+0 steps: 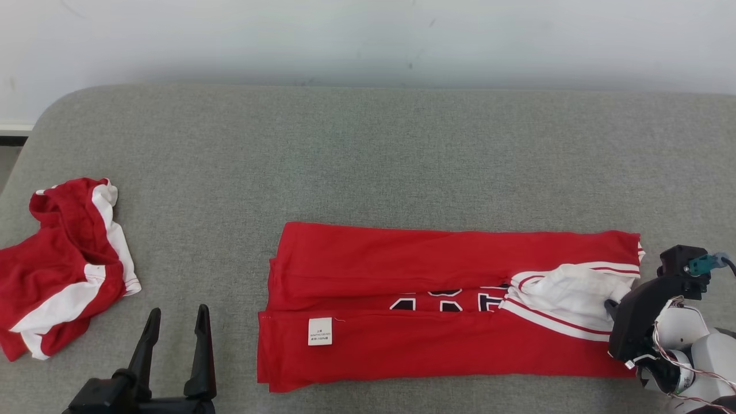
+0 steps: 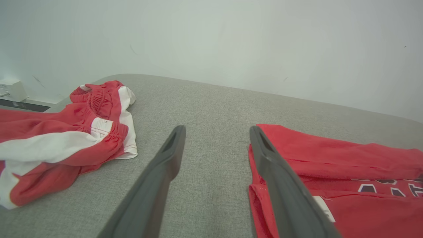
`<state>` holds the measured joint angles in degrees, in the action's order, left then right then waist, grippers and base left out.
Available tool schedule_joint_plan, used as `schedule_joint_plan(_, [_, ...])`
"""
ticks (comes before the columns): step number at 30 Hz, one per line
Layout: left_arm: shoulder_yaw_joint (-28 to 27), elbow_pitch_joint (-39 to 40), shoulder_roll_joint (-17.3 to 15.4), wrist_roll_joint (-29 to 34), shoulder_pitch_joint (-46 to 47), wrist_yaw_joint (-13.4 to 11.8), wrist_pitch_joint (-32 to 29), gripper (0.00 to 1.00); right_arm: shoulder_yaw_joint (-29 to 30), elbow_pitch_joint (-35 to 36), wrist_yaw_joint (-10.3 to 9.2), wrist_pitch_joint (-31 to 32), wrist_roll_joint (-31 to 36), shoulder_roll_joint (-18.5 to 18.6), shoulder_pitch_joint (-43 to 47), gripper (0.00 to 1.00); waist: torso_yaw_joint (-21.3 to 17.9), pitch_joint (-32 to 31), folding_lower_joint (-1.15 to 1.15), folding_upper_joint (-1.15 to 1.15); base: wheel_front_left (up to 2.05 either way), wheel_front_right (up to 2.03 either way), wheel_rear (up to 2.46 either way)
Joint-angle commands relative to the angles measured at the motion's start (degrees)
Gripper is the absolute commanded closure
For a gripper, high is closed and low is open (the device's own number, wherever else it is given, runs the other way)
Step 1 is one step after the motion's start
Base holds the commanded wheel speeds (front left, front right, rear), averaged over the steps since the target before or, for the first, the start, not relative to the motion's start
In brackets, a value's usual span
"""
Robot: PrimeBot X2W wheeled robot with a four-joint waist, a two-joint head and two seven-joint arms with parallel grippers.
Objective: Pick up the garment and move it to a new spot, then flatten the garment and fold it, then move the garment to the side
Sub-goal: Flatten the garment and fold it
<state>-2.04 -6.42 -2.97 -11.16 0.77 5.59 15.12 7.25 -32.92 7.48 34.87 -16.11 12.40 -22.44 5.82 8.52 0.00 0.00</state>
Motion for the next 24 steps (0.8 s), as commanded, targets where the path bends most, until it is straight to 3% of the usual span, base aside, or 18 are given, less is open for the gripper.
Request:
schedule_joint_plan(1, [-0.2, 0.0, 0.1, -0.1, -0.5, 0.1, 0.0, 0.00, 0.1, -1.2, -0.06, -0.3, 0.9, 0.2, 1.4, 1.00, -0.3, -0.2, 0.00, 0.00, 0.00, 0.00, 0.00])
schedule_joint_plan(8, [0.4, -0.1, 0.1, -0.7, -1.2, -0.4, 0.0, 0.00, 4.6, 0.7, -0.10, -4.2, 5.9, 3.6, 1.1, 1.00, -1.2, -1.6, 0.00, 0.00, 0.00, 0.00, 0.00])
schedule_joint_plan(15, [1.6, -0.4, 0.1, -0.8, -0.3, -0.7, 0.0, 0.00, 11.7, 4.0, -0.08, -3.3, 11.8, 7.0, 3.2, 1.00, -1.7, -2.2, 0.00, 0.00, 0.00, 0.00, 0.00])
schedule_joint_plan(19, [1.9, -0.7, 0.1, -0.9, -0.4, -1.0, 0.0, 0.00, 14.5, 7.4, -0.07, -2.8, 14.4, 7.3, 4.6, 1.00, -2.1, -3.0, 0.00, 0.00, 0.00, 0.00, 0.00])
schedule_joint_plan(24, [1.4, -1.1, 0.1, -1.2, -1.6, -1.5, 0.0, 0.00, 11.7, 12.2, -0.07, -1.2, 15.1, 5.6, 6.0, 1.00, -3.0, -4.8, 0.00, 0.00, 0.00, 0.00, 0.00])
